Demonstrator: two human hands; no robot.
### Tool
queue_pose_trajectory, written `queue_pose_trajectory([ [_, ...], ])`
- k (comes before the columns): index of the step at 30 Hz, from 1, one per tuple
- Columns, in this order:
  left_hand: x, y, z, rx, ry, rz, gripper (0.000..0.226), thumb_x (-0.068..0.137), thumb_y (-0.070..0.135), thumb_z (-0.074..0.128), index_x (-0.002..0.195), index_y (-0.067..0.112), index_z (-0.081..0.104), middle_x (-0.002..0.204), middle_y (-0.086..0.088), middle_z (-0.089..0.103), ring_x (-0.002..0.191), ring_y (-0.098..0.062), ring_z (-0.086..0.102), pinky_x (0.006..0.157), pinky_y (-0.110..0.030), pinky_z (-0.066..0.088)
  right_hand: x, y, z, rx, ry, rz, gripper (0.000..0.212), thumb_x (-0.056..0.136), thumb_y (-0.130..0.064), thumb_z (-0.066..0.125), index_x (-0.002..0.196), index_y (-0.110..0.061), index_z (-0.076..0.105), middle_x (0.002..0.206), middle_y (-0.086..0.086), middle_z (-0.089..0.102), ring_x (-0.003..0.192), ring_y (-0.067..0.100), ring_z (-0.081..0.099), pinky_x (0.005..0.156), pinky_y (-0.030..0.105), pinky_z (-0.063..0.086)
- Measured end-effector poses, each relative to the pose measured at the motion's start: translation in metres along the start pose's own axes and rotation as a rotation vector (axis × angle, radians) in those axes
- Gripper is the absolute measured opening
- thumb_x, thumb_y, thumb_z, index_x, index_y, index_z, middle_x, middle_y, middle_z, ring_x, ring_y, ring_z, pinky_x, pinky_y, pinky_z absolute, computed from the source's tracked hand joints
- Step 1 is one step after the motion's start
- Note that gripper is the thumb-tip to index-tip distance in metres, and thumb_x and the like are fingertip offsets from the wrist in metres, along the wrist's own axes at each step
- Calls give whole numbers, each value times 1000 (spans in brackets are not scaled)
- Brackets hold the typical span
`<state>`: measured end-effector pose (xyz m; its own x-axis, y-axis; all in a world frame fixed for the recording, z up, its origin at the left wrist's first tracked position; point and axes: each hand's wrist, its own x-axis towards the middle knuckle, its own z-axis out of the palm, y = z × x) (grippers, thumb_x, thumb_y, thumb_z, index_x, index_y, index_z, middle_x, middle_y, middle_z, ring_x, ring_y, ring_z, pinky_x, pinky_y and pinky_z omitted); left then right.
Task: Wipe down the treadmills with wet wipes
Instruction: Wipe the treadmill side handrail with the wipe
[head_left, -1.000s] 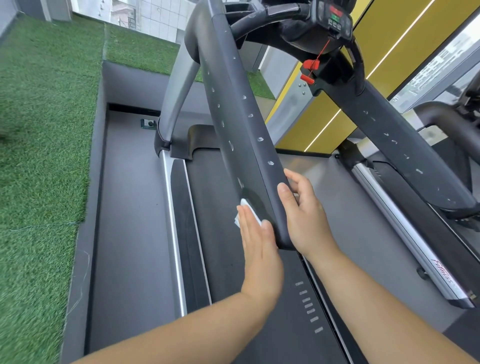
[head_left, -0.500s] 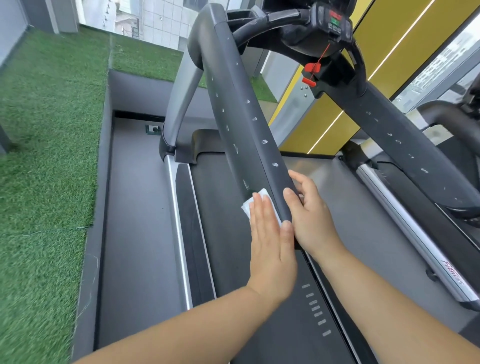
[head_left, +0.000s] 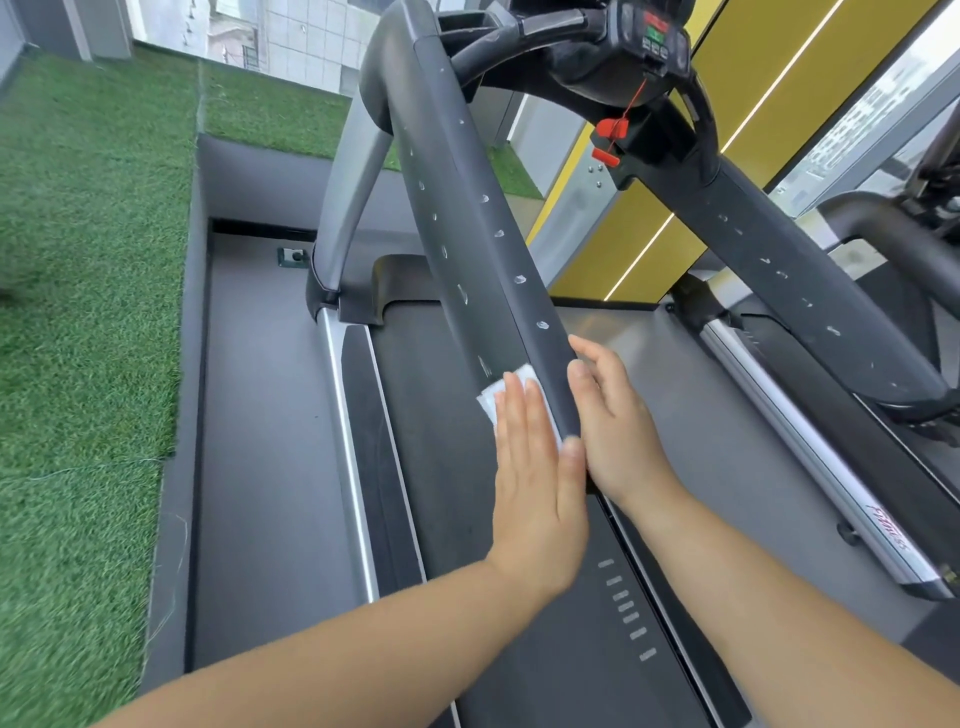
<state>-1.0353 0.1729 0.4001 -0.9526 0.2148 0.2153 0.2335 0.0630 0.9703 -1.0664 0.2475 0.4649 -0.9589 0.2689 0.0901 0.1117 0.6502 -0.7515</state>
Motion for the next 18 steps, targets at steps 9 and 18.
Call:
queue_pose_trajectory([
  [9, 15, 5, -7, -239, 42, -152, 57, 95, 46, 12, 144, 33, -14, 151, 26, -20, 132, 16, -25, 109, -8, -13, -1, -3, 0, -32, -18, -6, 40, 100, -34, 37, 139, -26, 41, 137, -10, 48, 121, 3, 44, 92, 11, 30],
  [18, 11, 6, -5, -361, 51, -273, 53, 101, 40, 15, 147, 36, -13, 147, 35, -22, 129, 20, -25, 113, -16, -10, -1, -2, -1, -36, -29, 0, 41, 99, -37, 37, 139, -28, 40, 139, -8, 47, 128, 6, 41, 105, 24, 32],
])
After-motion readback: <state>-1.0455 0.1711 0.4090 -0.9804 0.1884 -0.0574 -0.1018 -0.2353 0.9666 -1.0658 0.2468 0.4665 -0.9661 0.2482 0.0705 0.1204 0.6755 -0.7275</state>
